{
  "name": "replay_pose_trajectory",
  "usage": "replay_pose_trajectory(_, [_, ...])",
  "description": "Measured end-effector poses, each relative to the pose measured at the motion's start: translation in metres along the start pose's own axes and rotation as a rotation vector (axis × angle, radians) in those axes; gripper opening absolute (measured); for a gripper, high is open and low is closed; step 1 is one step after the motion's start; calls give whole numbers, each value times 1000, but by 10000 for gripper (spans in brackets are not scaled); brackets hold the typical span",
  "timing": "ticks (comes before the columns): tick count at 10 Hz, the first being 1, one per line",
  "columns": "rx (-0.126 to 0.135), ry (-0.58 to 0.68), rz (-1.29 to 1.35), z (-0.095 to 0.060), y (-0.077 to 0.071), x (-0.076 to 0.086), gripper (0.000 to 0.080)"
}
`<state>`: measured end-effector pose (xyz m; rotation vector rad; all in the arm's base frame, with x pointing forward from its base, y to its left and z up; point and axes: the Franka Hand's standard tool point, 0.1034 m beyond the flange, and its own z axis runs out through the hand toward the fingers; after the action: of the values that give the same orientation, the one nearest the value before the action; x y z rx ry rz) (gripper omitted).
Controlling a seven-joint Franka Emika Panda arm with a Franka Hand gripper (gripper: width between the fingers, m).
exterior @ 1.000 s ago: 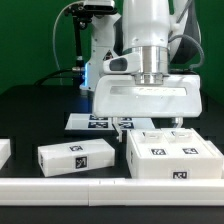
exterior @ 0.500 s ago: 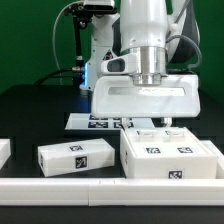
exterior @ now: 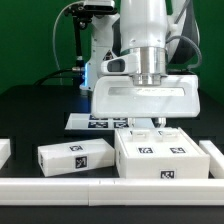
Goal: Assemble cabinet
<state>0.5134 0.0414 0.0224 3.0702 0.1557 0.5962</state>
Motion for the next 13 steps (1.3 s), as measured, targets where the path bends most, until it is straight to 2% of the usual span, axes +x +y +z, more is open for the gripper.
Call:
replay_pose_trajectory(1, [3,-9,2,-1,-2,0,216])
replay_pose_trajectory(2, [16,-55,6,-13,-13,4,216])
replay_pose_trajectory(4, [40,-118,-5,-45,-21,20,217])
replay_pose_trajectory(5, [52,-150,28,-55,-32,27,219])
replay_pose_trajectory(8, [47,-171,26,-53,-28,24,219])
replay_pose_trajectory(9, [64,-291,19,-61,-27,22,219])
replay_pose_trajectory(11, [87,-499,0,-82,-22,45,219])
replay_pose_trajectory(12, [84,-575,0,-83,-24,57,219])
replay_pose_trajectory(13, [84,-625,1,-80,-22,56,220])
